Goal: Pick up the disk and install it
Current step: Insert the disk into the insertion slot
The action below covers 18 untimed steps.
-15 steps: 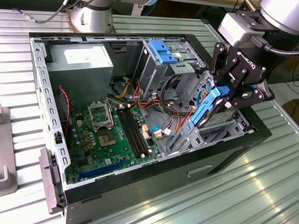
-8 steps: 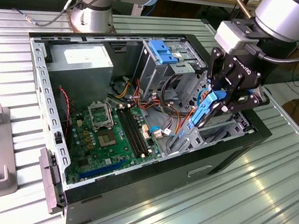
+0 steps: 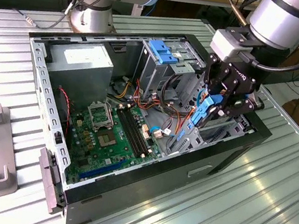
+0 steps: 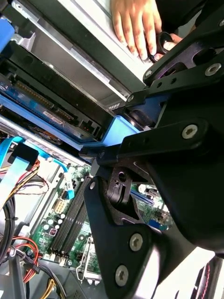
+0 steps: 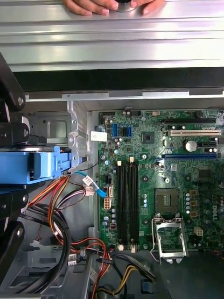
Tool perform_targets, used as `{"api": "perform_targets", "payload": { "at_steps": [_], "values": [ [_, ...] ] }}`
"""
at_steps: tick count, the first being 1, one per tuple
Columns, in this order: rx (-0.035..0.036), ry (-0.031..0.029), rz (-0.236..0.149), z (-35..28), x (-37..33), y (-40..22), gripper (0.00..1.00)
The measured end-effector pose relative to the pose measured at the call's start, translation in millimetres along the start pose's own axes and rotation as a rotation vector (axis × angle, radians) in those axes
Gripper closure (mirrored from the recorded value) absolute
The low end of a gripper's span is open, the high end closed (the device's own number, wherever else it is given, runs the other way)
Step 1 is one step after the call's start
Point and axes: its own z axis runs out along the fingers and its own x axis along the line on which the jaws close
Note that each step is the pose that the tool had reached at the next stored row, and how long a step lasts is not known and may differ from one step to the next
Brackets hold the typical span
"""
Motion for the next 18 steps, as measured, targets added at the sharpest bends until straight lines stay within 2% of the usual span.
{"api": "perform_targets", "payload": {
  "at_steps": [14, 18],
  "values": [
    [-0.0034, 0.0004, 0.000, 27.8, -0.1, -0.1, 0.63],
    [-0.0044, 0.0010, 0.000, 31.2, 0.1, -0.1, 0.63]
  ]
}}
